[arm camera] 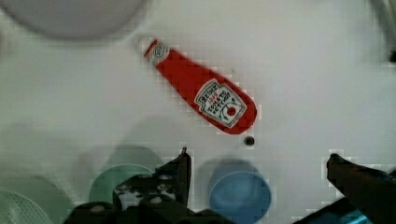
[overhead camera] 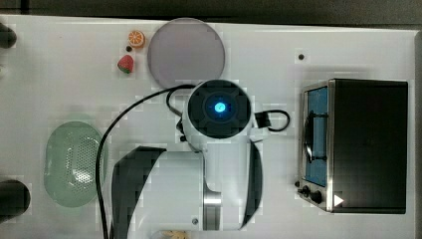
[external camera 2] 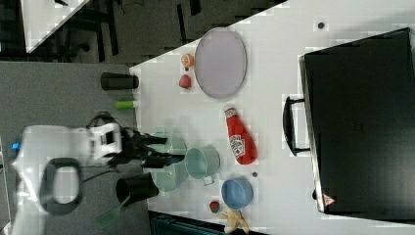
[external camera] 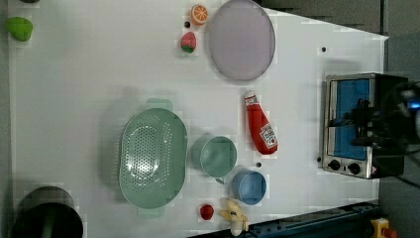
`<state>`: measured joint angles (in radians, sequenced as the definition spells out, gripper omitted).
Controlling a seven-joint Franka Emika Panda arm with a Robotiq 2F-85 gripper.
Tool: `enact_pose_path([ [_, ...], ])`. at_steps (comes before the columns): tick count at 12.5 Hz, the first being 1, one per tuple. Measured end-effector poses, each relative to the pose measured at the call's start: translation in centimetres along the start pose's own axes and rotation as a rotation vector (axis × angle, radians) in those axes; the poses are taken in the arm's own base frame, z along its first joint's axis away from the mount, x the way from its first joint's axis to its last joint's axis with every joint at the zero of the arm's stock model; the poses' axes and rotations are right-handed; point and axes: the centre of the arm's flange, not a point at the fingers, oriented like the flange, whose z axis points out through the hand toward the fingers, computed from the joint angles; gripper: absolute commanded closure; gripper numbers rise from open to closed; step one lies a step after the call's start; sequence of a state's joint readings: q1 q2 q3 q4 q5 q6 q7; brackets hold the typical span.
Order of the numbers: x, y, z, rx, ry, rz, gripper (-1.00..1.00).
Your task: Pick Ketchup from the table and place it in strainer.
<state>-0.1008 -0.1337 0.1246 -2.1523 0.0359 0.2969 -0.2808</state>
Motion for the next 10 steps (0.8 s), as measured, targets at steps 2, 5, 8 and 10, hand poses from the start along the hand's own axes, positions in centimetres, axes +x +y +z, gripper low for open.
enact_pose_path([
  [2, -0.4, -0.8, 4.1, -0.013, 0.012, -0.175, -1.0],
  [5, 0.1, -2.1, 8.1, 0.017, 0.073, -0.433, -1.0],
  [8, 0.5, -1.8, 12.4, 0.026, 0.115, -0.571, -1.0],
  [10, 1.3, -1.6, 15.6, 0.028, 0.086, -0.606, -1.0],
])
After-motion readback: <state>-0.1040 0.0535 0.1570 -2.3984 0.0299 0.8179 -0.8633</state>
